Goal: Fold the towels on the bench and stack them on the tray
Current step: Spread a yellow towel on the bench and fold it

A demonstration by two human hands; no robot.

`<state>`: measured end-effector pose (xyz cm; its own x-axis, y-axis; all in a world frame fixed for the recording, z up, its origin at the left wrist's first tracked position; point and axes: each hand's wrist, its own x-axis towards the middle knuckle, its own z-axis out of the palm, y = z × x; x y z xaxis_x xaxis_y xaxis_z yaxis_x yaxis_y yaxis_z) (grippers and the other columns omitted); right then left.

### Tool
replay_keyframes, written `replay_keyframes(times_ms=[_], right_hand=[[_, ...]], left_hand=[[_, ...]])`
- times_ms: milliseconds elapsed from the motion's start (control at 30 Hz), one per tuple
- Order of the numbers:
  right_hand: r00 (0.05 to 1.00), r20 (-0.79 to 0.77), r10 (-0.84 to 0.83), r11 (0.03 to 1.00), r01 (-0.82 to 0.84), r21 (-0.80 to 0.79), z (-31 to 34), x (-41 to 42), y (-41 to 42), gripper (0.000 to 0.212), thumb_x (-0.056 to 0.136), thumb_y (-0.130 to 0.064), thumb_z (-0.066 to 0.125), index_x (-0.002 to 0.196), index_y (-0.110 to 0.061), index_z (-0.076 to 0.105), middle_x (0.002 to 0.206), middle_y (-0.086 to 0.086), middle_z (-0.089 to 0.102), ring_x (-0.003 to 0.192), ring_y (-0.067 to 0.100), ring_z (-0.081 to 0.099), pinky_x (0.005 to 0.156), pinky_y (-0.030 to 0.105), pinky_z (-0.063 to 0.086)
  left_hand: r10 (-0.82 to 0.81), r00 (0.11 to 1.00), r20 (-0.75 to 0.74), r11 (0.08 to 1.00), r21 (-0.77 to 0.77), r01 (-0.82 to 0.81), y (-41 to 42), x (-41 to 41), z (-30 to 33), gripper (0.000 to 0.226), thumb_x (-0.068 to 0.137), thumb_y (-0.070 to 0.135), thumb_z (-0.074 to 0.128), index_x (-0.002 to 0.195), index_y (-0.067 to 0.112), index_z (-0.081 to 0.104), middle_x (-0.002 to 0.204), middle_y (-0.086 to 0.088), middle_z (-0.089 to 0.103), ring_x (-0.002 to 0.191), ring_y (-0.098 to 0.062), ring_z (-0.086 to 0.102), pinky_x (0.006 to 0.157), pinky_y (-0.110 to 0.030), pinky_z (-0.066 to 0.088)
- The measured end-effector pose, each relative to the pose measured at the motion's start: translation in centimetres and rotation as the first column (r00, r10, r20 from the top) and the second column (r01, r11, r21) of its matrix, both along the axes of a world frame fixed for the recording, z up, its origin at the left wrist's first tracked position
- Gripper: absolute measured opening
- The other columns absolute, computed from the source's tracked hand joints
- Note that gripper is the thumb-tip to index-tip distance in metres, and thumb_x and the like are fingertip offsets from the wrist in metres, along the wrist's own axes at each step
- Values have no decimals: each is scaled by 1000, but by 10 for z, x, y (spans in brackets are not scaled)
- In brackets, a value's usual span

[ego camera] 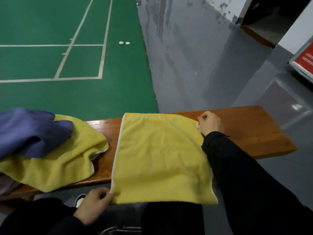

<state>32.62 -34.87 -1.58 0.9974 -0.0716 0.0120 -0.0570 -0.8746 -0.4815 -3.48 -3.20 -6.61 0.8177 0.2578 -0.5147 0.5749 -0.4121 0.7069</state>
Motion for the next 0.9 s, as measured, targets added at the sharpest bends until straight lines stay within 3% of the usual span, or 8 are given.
replay_keyframes(times_ms=[133, 300, 400, 500, 567, 633, 767, 900], right_hand=[[991, -47, 122, 992, -121, 21, -2, 9, -1, 19, 94, -46, 67, 97, -27, 66, 101, -3, 66, 92, 21, 60, 82, 36, 53], [949, -53, 311, 934, -316, -169, -3, 6, 1, 12, 100, -35, 62, 98, -24, 67, 111, 1, 59, 95, 22, 56, 84, 38, 50], [962, -5, 272, 924, -263, -278, 0, 12, 0, 14, 106, -30, 48, 105, -22, 60, 115, 3, 61, 96, 25, 57, 81, 40, 49], [988, 51, 148, 977, -138, -164, 3, 16, -5, 26, 107, -24, 47, 132, -18, 55, 134, 8, 57, 115, 30, 58, 94, 46, 51], [995, 83, 53, 998, -55, 21, 8, 7, -9, 36, 107, -24, 50, 142, -18, 49, 141, 8, 54, 126, 30, 55, 105, 46, 49], [993, 120, -18, 983, -5, 185, 13, -18, -15, 32, 105, -19, 52, 136, -18, 55, 133, 5, 59, 121, 25, 57, 103, 43, 50], [965, 152, 213, 969, -229, 95, -1, -103, -43, 26, 97, -17, 61, 123, -16, 63, 118, 3, 63, 108, 23, 60, 94, 38, 50], [924, 181, 336, 934, -351, 62, -24, -189, -70, 47, 88, -41, 59, 126, -14, 62, 129, 6, 56, 120, 25, 55, 101, 40, 46]], left_hand=[[-5, 999, 54, 998, 70, 1, -6, -5, 10, 41, 73, 60, 54, 61, 21, 47, 56, 9, 44, 56, -2, 39, 57, -26, 33], [6, 994, 110, 987, 158, -24, -4, -17, 7, 44, 67, 58, 50, 68, 15, 58, 69, 4, 60, 65, -8, 58, 70, -36, 49], [-24, 992, 126, 985, 170, 2, -5, -19, 7, 35, 66, 60, 51, 78, 28, 59, 79, 11, 61, 70, -8, 60, 67, -25, 47], [-31, 991, 133, 987, 158, 10, -7, -18, 13, 29, 66, 61, 51, 80, 37, 58, 76, 13, 62, 69, -6, 59, 64, -23, 44], [28, 993, 114, 990, 132, -43, -10, -17, 14, 32, 78, 57, 64, 76, 26, 57, 72, 4, 64, 63, -6, 57, 64, -26, 46], [168, 982, 90, 985, 22, -171, -15, -16, 14, 31, 85, 44, 76, 83, 18, 59, 73, 0, 69, 64, -6, 61, 68, -31, 50], [360, 928, 98, 924, -172, -340, -29, -8, 8, 34, 81, 19, 82, 103, 10, 58, 95, -8, 74, 91, -21, 72, 74, -36, 58], [342, 932, 123, 923, -229, -308, -35, -10, 3, 31, 92, 11, 73, 111, 21, 51, 102, -11, 75, 89, -25, 73, 79, -54, 60]])
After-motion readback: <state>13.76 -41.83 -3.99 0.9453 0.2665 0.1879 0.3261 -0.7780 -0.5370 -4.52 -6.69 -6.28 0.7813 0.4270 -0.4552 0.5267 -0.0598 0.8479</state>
